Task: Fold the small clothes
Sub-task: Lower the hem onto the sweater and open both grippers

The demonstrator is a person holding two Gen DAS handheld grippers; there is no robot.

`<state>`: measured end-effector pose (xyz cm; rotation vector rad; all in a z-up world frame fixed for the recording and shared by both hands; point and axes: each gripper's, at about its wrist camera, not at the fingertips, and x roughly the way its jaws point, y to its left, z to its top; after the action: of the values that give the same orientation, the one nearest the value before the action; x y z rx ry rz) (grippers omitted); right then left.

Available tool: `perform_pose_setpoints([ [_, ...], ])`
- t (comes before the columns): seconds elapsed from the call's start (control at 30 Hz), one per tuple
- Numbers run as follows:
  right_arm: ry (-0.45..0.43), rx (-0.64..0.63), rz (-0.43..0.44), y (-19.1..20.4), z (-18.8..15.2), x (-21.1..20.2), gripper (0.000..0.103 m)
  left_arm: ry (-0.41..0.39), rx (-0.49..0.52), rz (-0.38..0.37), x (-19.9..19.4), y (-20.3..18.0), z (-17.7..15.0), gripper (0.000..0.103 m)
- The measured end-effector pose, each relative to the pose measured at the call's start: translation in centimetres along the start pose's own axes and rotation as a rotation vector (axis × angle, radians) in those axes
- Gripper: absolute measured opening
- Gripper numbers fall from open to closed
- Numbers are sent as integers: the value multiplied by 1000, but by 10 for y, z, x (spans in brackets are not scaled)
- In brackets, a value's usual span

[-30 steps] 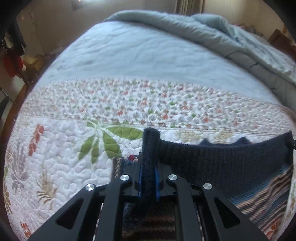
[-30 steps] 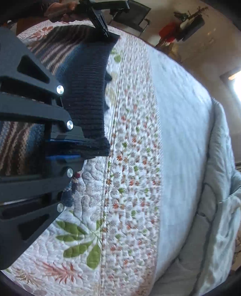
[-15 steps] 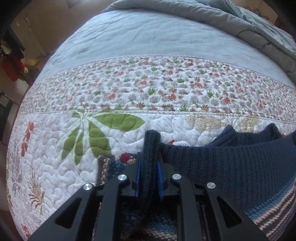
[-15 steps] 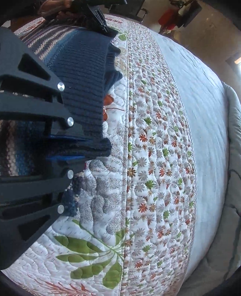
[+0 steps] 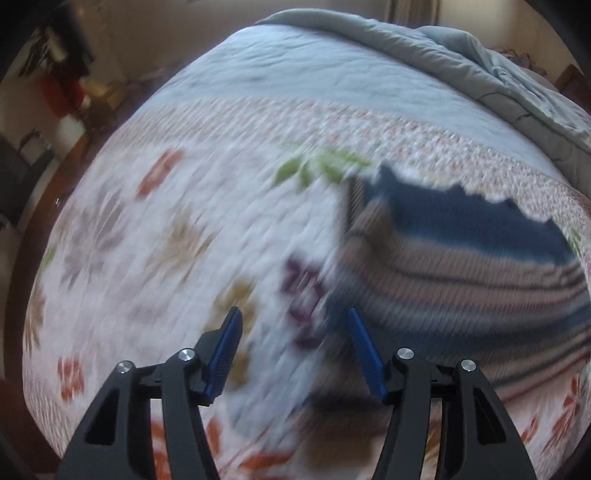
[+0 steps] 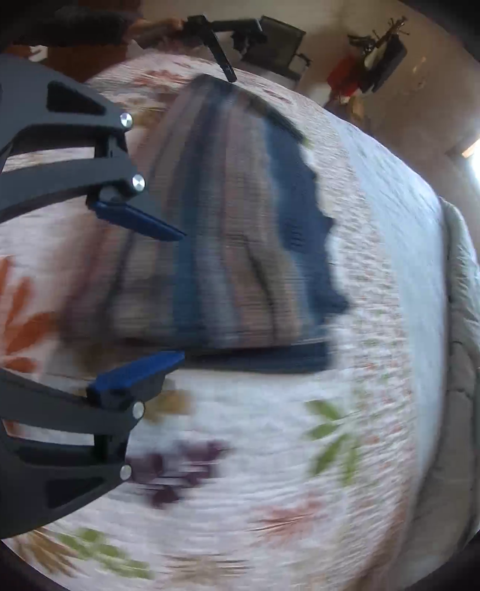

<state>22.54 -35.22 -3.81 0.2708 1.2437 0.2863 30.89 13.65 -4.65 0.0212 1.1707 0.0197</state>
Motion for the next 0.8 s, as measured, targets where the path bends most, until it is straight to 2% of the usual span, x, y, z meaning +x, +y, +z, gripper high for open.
perform_pose_setpoints([
  [0.07,28,-2,10,-3,-28,-3,63,-1,-17,-16,-6,10,-21,60],
  [0.17,47,-24,31,1,-51,-2,64,-9,-25,-81,-14,8,-42,60],
  [0.3,8,-18,45,5,-50,1,64,21,31,-82,-3,-14,-51,60],
  [0.37,9,0,61,3,-44,6,64,33,47,-51,8,-22,-50,60],
  [0.47,26,6,44,-1,-42,15,63,44,48,-47,18,-25,-50,60],
  [0.53,37,-2,60,0,-41,20,56,50,44,-74,20,-25,-50,59],
  [0.57,35,-13,60,1,-42,19,47,53,50,-86,20,-26,-51,58],
  [0.6,29,-28,52,2,-42,18,28,57,55,-88,21,-27,-51,54],
  [0.63,29,-30,57,3,-42,17,11,74,58,-98,24,-27,-52,45],
  [0.7,36,16,107,-1,-43,14,8,98,56,-114,28,-26,-52,33],
  [0.8,40,1,77,-4,-45,7,8,106,37,-131,27,-20,-53,30],
])
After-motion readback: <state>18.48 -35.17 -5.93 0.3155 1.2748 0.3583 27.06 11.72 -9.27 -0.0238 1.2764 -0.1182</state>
